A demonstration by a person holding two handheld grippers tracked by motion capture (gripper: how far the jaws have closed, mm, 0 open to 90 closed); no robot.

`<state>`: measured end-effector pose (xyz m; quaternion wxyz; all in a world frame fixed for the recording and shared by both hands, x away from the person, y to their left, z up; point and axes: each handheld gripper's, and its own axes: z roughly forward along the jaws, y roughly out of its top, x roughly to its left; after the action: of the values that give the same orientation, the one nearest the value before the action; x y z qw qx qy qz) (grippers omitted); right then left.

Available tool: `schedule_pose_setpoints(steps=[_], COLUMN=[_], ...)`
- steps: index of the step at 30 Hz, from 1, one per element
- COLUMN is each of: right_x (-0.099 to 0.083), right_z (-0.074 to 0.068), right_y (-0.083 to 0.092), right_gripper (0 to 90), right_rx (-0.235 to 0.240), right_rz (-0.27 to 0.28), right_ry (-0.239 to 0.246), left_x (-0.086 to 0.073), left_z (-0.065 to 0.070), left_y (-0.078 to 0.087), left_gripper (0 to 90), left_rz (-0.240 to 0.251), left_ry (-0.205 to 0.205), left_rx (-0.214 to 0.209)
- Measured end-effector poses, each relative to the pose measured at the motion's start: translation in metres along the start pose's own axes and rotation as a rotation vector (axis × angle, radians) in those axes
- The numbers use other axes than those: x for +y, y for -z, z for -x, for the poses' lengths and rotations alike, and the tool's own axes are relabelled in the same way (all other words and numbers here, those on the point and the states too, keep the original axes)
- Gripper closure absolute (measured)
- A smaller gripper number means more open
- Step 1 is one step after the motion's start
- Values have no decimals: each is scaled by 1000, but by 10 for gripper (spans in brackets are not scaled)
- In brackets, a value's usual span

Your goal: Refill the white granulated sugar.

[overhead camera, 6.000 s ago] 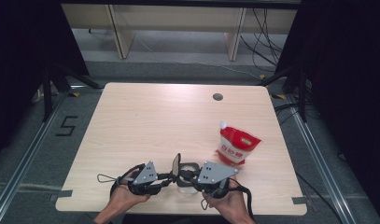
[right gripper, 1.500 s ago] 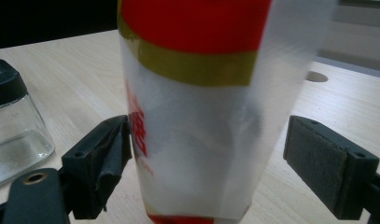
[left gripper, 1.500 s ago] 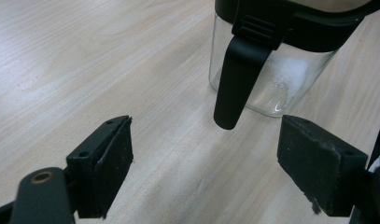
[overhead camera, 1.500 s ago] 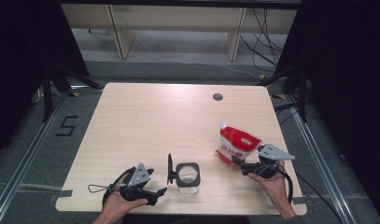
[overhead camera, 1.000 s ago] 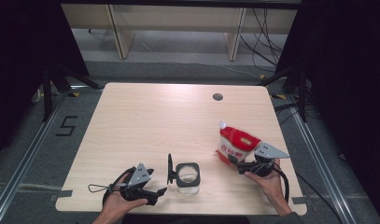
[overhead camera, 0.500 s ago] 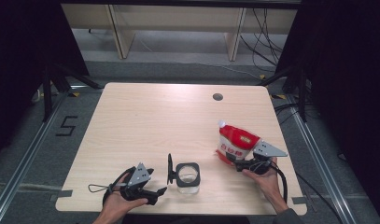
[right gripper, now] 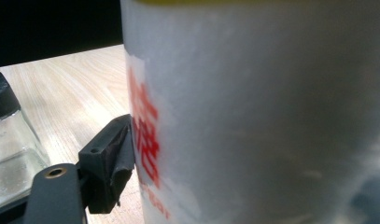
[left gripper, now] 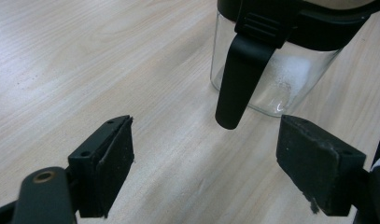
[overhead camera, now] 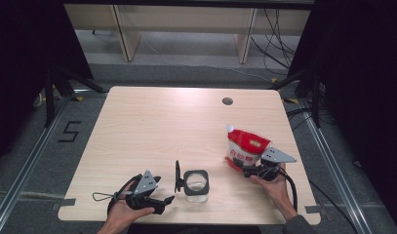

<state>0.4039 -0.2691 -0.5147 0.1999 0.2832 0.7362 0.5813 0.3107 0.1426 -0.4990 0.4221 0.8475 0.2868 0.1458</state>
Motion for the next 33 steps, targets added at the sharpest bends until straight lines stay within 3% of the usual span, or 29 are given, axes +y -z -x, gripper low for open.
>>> schedule_pose_setpoints(steps=[1, 2, 4, 5, 6, 7, 8, 10, 11, 12, 13, 17, 18, 21, 27, 28, 30, 31, 32, 33], right_x=[0, -1, 0, 0, 0, 0, -1, 0, -1, 0, -1, 1, 0, 1, 3, 4, 4, 4, 4, 6], right_z=[-2, -1, -1, 0, -2, -2, -1, -2, -2, -1, -3, -1, -3, -1, -1, 1, 1, 1, 0, -2], right_y=[0, 0, -2, -2, -2, -2, -3, -2, -4, -2, -3, -5, -7, -7, -11, -12, -12, -13, -12, -9], right_gripper=[235, 239, 239, 240, 242, 247, 254, 260, 264, 268, 272, 280, 282, 294, 302, 305, 318, 325, 333, 340], right_rx=[-40, -15, -36, -36, -29, -29, -30, -26, -22, -21, -30, -10, -23, -17, -10, -1, -2, -24, -25, -13], right_rz=[6, -9, -9, -4, -7, -8, 1, -11, 10, -6, 6, -2, 15, -6, -19, -27, -14, 1, -5, -44], right_ry=[-3, -3, 10, 27, -5, -2, 9, 5, 10, 16, 8, 49, 14, 40, 58, 90, 95, 106, 93, 52], left_x=[0, 0, -1, 0, 0, 0, 0, 0, 0, 0, 0, 0, 0, 1, 0, 0, 0, 0, 0, 0], left_z=[1, 1, 3, 2, 2, 1, 3, 3, 2, 2, 4, 4, 4, 2, 4, 4, 4, 2, 3, 4], left_y=[0, -1, -1, -1, -1, -1, -1, -1, -1, -1, -2, -2, -2, -1, -1, -1, -1, 0, 0, 0], left_gripper=[185, 185, 185, 185, 185, 185, 185, 185, 185, 186, 186, 186, 187, 187, 187, 187, 187, 187, 187, 188], left_rz=[4, 11, 10, 6, 7, 11, 14, 11, 7, 15, 16, 13, 10, 6, 7, 4, 5, -8, 1, 5], left_ry=[6, 7, 40, 38, 23, 7, 47, 42, 11, 10, 38, 41, 41, 7, 36, 34, 33, 2, 20, 21], left_rx=[3, -1, -2, -8, -5, -2, -9, -11, -10, -7, -7, -10, -12, -6, -7, -8, -8, -1, -7, 0])
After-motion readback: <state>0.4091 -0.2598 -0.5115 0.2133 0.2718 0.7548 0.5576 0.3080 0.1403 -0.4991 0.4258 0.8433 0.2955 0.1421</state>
